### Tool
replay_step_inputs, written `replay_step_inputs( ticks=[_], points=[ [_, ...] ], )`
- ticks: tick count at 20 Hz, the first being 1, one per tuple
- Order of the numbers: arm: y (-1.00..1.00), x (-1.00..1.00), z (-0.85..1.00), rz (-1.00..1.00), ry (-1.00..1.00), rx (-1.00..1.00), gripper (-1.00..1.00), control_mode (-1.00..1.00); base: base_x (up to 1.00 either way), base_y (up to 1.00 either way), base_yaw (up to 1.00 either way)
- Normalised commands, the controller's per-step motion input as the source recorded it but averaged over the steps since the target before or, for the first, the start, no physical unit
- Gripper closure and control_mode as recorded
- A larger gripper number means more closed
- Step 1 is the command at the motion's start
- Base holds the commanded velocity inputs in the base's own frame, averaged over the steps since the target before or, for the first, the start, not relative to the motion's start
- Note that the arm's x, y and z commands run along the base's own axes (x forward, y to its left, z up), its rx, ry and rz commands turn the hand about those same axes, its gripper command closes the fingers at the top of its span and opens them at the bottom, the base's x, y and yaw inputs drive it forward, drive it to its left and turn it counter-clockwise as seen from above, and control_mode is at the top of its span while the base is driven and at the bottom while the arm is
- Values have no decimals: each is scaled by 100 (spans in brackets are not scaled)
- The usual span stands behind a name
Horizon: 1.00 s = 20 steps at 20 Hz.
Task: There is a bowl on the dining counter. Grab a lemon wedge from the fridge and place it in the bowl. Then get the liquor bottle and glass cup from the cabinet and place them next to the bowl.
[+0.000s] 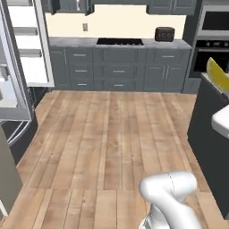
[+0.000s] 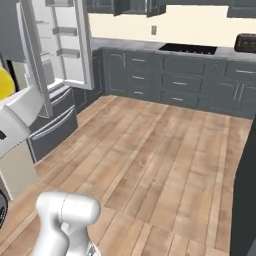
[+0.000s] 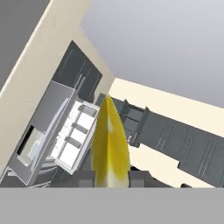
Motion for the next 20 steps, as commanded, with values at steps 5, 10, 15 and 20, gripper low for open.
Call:
replay_step_inputs(
  ticks=[5,10,15,20],
  points=[
    [0,0,0,0,0,0,100,100,-89,-39,-20],
    [0,0,0,0,0,0,100,100,-59,-76,-13],
    [0,0,0,0,0,0,100,100,-40,-97,-10],
    [0,0,0,0,0,0,100,100,-30,-100,-11]
  ],
)
